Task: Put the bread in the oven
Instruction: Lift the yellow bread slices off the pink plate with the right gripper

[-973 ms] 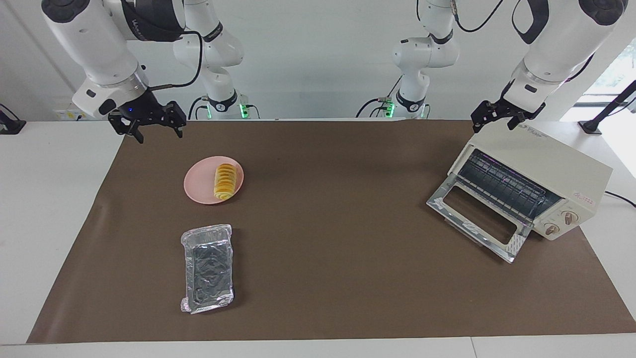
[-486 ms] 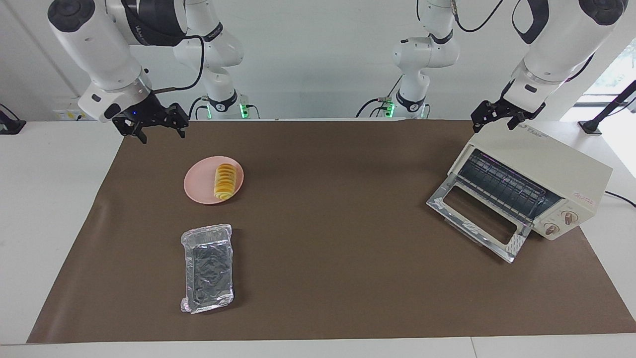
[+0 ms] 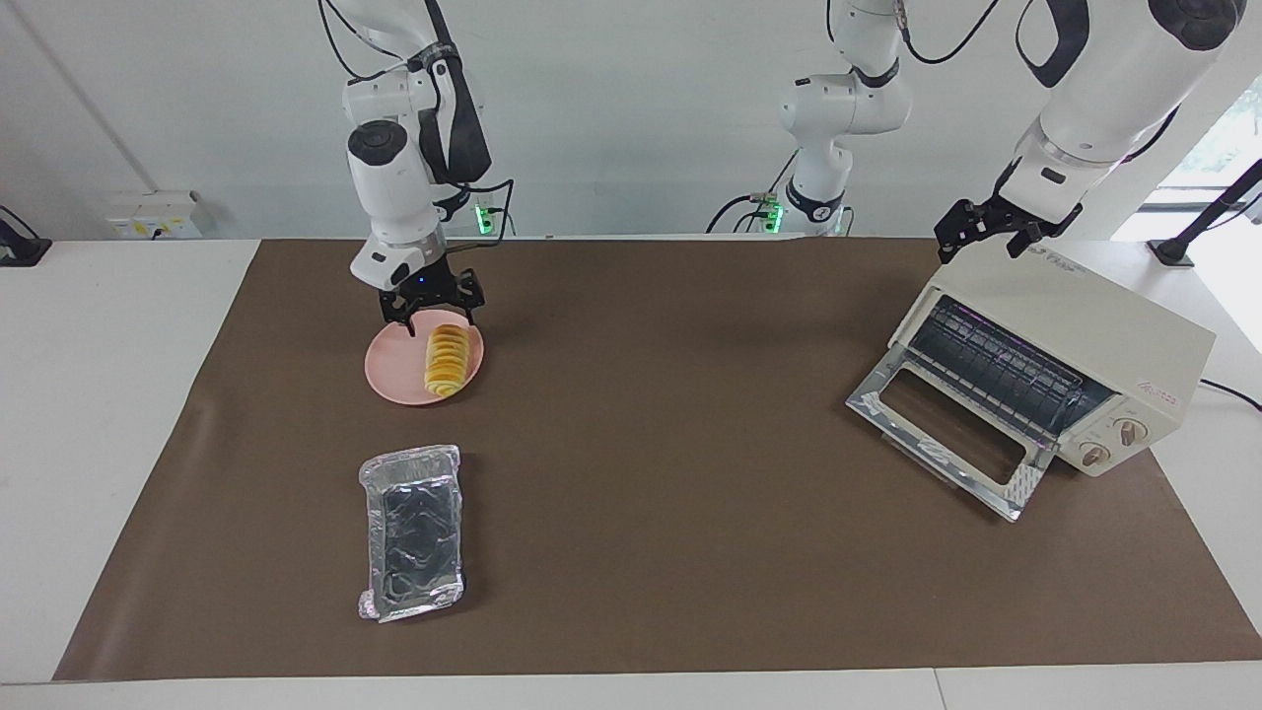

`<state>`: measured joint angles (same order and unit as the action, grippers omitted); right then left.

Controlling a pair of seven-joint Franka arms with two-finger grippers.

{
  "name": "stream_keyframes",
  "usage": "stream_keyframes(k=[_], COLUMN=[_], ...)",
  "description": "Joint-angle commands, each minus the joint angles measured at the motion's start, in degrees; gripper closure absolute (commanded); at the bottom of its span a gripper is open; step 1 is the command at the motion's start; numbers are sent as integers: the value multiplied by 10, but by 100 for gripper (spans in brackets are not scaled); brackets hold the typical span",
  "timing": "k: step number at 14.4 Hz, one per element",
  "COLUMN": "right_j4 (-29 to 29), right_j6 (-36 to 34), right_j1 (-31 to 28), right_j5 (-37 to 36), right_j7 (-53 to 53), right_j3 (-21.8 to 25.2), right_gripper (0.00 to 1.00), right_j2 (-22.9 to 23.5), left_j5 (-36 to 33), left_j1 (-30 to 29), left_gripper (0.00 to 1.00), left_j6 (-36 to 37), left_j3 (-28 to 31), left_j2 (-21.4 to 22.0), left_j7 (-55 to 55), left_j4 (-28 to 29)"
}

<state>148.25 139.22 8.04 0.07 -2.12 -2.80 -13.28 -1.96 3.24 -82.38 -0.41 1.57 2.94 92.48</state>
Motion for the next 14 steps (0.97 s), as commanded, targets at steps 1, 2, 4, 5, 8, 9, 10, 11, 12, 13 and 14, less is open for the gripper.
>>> stream_keyframes(k=[1, 2, 4, 5, 8, 9, 10, 11, 12, 13, 14], right_j4=[7, 7, 7, 7, 6, 2, -10, -35, -79, -137, -210], right_j6=[61, 75, 99, 113, 122, 116, 99, 52, -9, -75, -139], right_j1=[-5, -8, -12, -14, -17, -20, -29, -32, -32, -31, -31], right_j5=[10, 10, 10, 10, 10, 10, 10, 10, 9, 9, 9], right_j7=[-5, -10, -13, -12, 10, 6, -1, -10, -16, -17, -18], right_j3=[1, 1, 1, 2, 2, 2, 2, 2, 2, 2, 2], right_gripper=[0, 0, 0, 10, 100, 100, 100, 100, 100, 100, 100], right_j2=[41, 54, 68, 75, 80, 80, 79, 77, 77, 84, 111], left_j5=[8, 7, 8, 8, 7, 8, 8, 8, 7, 8, 7], left_j1=[-7, -7, -7, -7, -7, -7, -7, -7, -7, -7, -7], left_gripper=[0, 0, 0, 0, 0, 0, 0, 0, 0, 0, 0], left_j6=[5, 5, 5, 5, 5, 5, 5, 5, 5, 5, 5], left_j3=[-2, -2, -2, -2, -2, -2, -2, -2, -2, -2, -2], left_j2=[11, 11, 11, 11, 11, 11, 11, 11, 11, 11, 11], left_j7=[-7, -7, -7, -7, -7, -7, -7, -7, -7, -7, -7], left_j4=[7, 7, 7, 7, 7, 7, 7, 7, 7, 7, 7])
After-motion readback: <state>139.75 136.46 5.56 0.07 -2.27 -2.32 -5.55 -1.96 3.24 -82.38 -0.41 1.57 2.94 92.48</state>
